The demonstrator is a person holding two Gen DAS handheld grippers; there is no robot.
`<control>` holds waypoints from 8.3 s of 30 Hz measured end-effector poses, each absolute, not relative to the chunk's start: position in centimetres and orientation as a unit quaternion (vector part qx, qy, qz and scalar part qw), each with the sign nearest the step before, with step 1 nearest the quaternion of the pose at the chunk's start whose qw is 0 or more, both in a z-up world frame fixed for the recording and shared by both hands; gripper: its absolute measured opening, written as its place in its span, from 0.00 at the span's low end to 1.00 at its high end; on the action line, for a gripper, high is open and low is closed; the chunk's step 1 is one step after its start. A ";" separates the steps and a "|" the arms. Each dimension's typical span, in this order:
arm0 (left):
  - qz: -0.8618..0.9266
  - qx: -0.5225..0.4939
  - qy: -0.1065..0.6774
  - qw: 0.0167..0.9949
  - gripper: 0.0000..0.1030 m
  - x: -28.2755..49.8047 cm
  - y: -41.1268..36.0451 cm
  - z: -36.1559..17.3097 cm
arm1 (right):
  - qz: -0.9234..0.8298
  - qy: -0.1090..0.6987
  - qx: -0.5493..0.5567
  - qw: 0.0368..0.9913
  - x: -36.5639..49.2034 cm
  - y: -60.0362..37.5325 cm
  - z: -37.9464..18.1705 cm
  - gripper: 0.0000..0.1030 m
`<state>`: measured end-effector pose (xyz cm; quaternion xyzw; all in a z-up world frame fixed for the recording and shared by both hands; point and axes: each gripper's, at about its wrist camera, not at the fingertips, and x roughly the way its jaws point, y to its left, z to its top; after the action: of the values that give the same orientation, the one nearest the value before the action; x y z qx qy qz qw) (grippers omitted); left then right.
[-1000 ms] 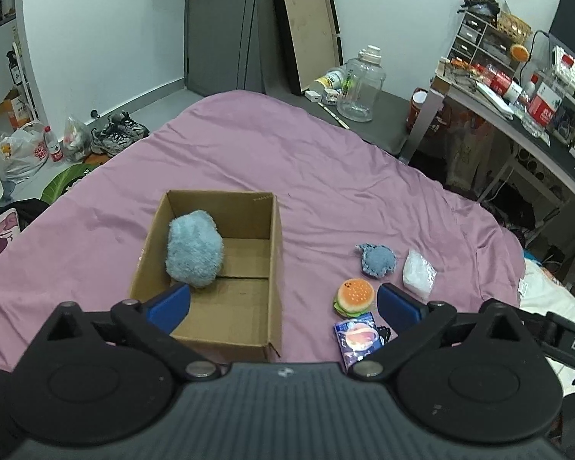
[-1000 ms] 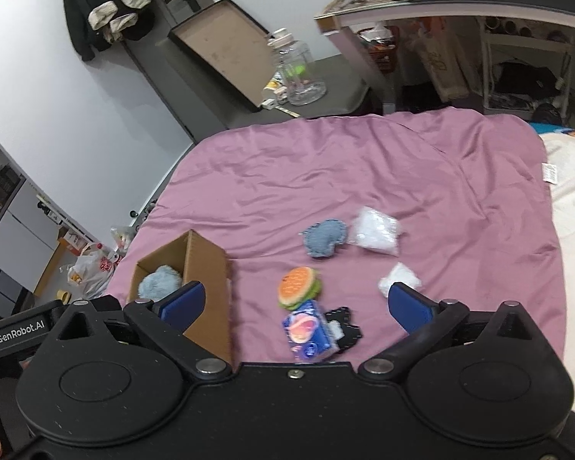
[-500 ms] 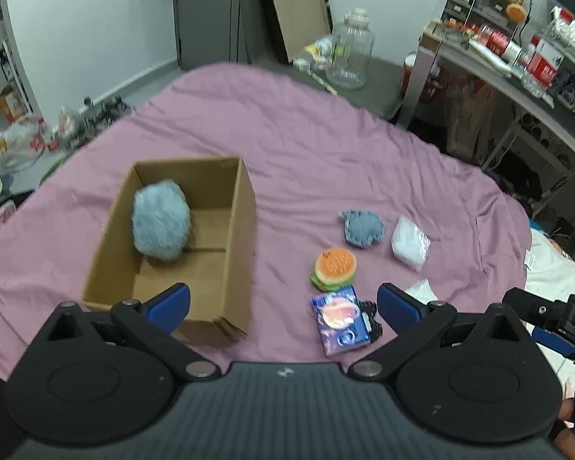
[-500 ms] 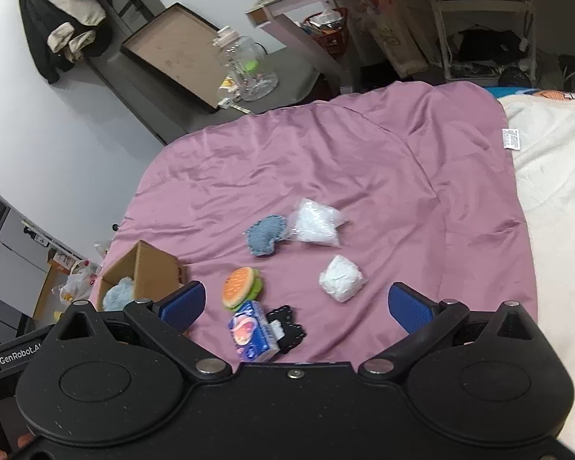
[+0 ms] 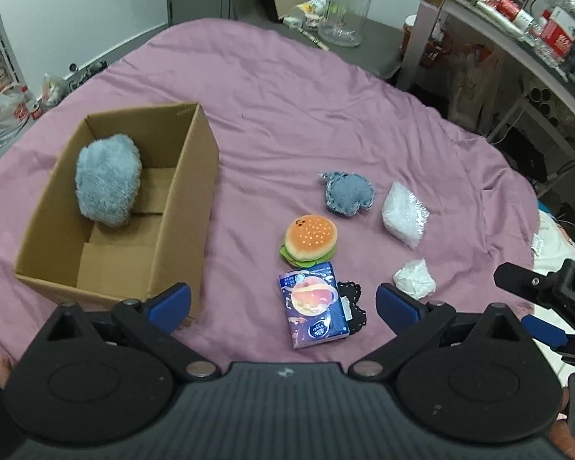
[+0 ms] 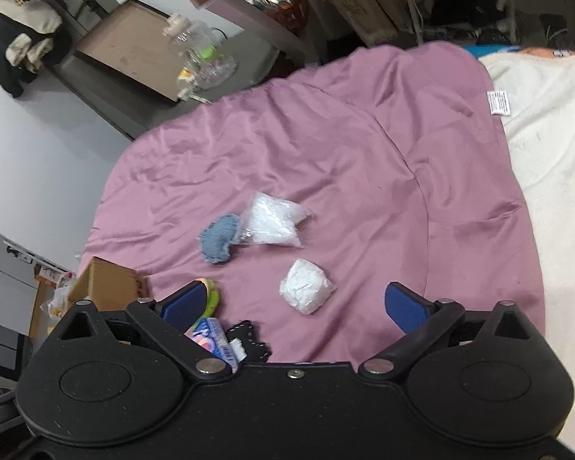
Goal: Organize soft objects
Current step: 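Grasp the blue tissue pack with the left tool while the right tool grasps a white bag, then carry the tissue pack and white bag over the box with both tools, then open both tools to release the tissue pack and white bag into the box, then move both tools back toward the remaining items on the bed, then grasp the burger plush with the left tool while the right tool grasps the black felt patch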
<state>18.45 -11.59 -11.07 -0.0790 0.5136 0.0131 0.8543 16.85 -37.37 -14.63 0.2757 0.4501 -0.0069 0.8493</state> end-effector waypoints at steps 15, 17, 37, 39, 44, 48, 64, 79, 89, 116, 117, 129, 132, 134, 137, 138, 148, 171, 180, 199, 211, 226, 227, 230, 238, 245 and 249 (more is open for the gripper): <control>0.049 -0.131 0.574 0.807 0.92 21.6 -12.4 -18.4 | 0.031 0.514 0.267 0.814 21.6 -36.4 -19.5 0.89; 0.048 -0.131 0.582 0.801 0.92 21.9 -12.6 -19.2 | 0.031 0.522 0.268 0.809 22.1 -36.4 -20.1 0.89; 0.028 -0.157 0.599 0.785 0.49 22.8 -12.0 -21.0 | 0.013 0.558 0.250 0.791 24.1 -34.4 -23.4 0.51; 0.024 -0.160 0.595 0.787 0.49 22.6 -11.8 -20.6 | 0.012 0.553 0.255 0.793 23.7 -34.5 -23.0 0.50; 0.012 -0.165 0.581 0.797 0.49 22.1 -11.6 -19.2 | 0.008 0.536 0.259 0.803 22.2 -34.7 -21.4 0.50; 0.003 -0.169 0.567 0.806 0.49 21.2 -11.3 -17.9 | 0.005 0.519 0.262 0.814 20.9 -34.9 -19.9 0.50; -0.029 -0.166 0.507 0.845 0.49 16.5 -10.0 -12.6 | 0.000 0.449 0.260 0.855 15.6 -34.0 -14.6 0.49; -0.037 -0.174 0.465 0.867 0.49 14.8 -5.2 -8.2 | 0.023 0.432 0.216 0.875 15.0 -28.2 -10.4 0.49; -0.012 -0.193 0.450 0.872 0.49 15.9 0.4 -6.9 | 0.053 0.424 0.199 0.882 16.3 -23.0 -8.1 0.50; 0.020 -0.225 0.483 0.846 0.50 21.1 10.4 -9.3 | 0.093 0.458 0.157 0.870 22.5 -11.8 -7.7 0.50; 0.020 -0.225 0.486 0.844 0.50 21.3 10.6 -9.4 | 0.095 0.460 0.155 0.869 22.8 -11.4 -7.8 0.50; 0.037 -0.229 0.510 0.828 0.50 22.8 12.8 -11.0 | 0.108 0.479 0.132 0.861 25.6 -8.3 -8.1 0.50; 0.039 -0.232 0.511 0.827 0.50 23.1 13.4 -11.1 | 0.112 0.483 0.130 0.859 26.1 -7.7 -8.3 0.50; 0.040 -0.232 0.511 0.826 0.50 23.4 13.7 -11.0 | 0.112 0.485 0.128 0.858 26.4 -7.4 -8.4 0.50; 0.042 -0.234 0.514 0.824 0.52 23.7 13.9 -11.0 | 0.111 0.488 0.131 0.856 26.7 -7.0 -8.5 0.50; 0.043 -0.234 0.515 0.824 0.53 23.7 14.0 -11.1 | 0.112 0.487 0.131 0.856 26.8 -6.9 -8.4 0.51; 0.053 -0.226 0.523 0.820 0.60 23.7 14.1 -10.9 | 0.101 0.476 0.140 0.863 26.7 -7.9 -7.8 0.60; 0.056 -0.180 0.502 0.844 0.96 21.5 9.6 -7.9 | 0.088 0.460 0.152 0.870 22.2 -14.7 -6.5 0.94; 0.044 -0.141 0.503 0.851 1.00 20.4 6.4 -7.2 | 0.081 0.466 0.148 0.868 20.6 -18.0 -6.9 0.99; 0.032 -0.109 0.520 0.847 1.00 19.7 0.5 -7.0 | 0.052 0.474 0.180 0.861 18.3 -24.7 -9.8 0.97; 0.012 -0.084 0.505 0.859 1.00 20.2 -3.1 -6.8 | 0.043 0.487 0.219 0.845 18.1 -27.7 -13.3 0.88; -0.015 -0.068 0.510 0.857 0.94 22.8 -7.7 -8.6 | 0.056 0.524 0.244 0.814 19.2 -28.3 -18.1 0.70; -0.015 -0.066 0.512 0.856 0.93 23.0 -8.0 -8.9 | 0.057 0.527 0.247 0.811 19.4 -28.4 -18.4 0.69; -0.019 -0.069 0.522 0.850 0.88 23.7 -8.7 -9.9 | 0.061 0.537 0.257 0.802 20.0 -28.8 -19.5 0.69; -0.023 -0.069 0.554 0.830 0.74 25.8 -9.9 -13.1 | 0.068 0.567 0.268 0.776 21.7 -28.8 -21.8 0.69; -0.031 -0.065 0.575 0.815 0.74 27.4 -10.8 -15.3 | 0.069 0.594 0.271 0.754 23.1 -28.4 -23.9 0.56; -0.037 -0.064 0.587 0.806 0.74 28.1 -11.3 -16.6 | 0.075 0.598 0.254 0.756 23.3 -27.9 -24.1 0.56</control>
<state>28.15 -11.27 -16.58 -0.0638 0.5873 -0.0371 0.8060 23.31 -27.90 -24.11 0.2541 0.5984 0.0747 0.7562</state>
